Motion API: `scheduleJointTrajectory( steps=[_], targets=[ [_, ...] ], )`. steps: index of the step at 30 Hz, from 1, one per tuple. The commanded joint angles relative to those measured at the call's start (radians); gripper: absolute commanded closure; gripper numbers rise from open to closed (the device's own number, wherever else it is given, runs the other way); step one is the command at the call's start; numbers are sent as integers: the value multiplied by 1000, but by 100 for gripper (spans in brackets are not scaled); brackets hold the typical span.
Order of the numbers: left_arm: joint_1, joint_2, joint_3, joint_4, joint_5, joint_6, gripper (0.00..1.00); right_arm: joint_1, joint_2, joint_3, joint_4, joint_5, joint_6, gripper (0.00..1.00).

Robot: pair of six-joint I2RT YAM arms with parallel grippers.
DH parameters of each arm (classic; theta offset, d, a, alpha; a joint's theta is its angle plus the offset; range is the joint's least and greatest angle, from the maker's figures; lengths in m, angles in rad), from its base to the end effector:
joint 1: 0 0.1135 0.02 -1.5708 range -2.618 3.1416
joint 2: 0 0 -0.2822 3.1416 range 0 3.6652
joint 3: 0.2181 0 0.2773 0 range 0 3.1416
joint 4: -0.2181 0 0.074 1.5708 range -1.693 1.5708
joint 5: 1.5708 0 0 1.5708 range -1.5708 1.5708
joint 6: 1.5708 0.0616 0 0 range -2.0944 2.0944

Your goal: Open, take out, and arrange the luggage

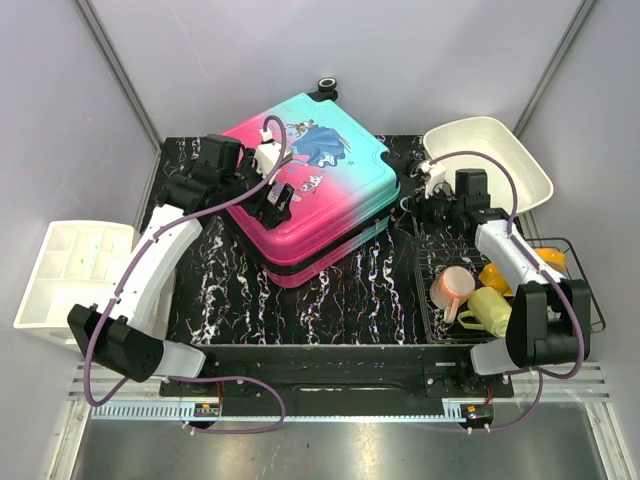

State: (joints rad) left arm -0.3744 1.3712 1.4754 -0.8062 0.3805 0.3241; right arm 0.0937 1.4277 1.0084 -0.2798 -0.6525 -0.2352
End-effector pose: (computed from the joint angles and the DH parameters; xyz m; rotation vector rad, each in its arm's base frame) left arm 0.2962 -0.1410 0.3932 0.9564 2.0401 -0.4582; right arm 0.3406 0.0696 0.2583 -0.6871 2.0683 0.6557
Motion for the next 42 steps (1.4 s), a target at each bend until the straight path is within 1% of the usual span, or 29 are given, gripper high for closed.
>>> scheduleJointTrajectory(
  steps=[1, 5, 6, 12, 18, 21, 25, 26, 28, 29, 31, 32, 33, 39, 42],
  targets=[
    [5, 8, 49, 48, 31, -20, 1, 8, 30, -42, 197, -16, -41, 38],
    [3, -3, 46, 48, 26, -30, 1, 8, 86, -50, 271, -21, -50, 37],
    [3, -4, 45, 48, 23, -28, 1, 8, 95, -48, 318, -21, -44, 37],
    [3, -24, 19, 48, 3, -25, 1, 20, 169, -30, 376, -24, -24, 39],
    [6, -29, 8, 41, -11, -22, 1, 55, 209, -27, 418, 10, -12, 43],
    [6, -29, 5, 41, -9, -22, 1, 69, 223, -13, 429, 39, -7, 48],
    [12, -17, 6, 42, -12, -25, 1, 69, 224, -14, 430, 50, 0, 64],
    [20, -11, 8, 42, -6, -31, 1, 70, 224, -16, 426, 53, 5, 72],
    [49, 5, 16, 42, 9, -60, 1, 70, 212, -17, 409, 65, -3, 79],
    [64, 9, 19, 42, 35, -72, 1, 70, 206, -19, 392, 74, -28, 87],
    [109, 28, 28, 42, 69, -109, 1, 64, 186, -27, 381, 108, -44, 92],
    [120, 32, 29, 41, 77, -117, 1, 55, 180, -30, 370, 111, -58, 97],
    [129, 41, 29, 41, 81, -128, 1, 40, 175, -27, 367, 113, -62, 100],
    [150, 90, 16, 41, 23, -135, 3, -17, 181, 18, 358, 148, -110, 100],
    [187, 138, 23, 33, 9, -151, 5, -29, 204, 47, 364, 168, -145, 100]
  ],
)
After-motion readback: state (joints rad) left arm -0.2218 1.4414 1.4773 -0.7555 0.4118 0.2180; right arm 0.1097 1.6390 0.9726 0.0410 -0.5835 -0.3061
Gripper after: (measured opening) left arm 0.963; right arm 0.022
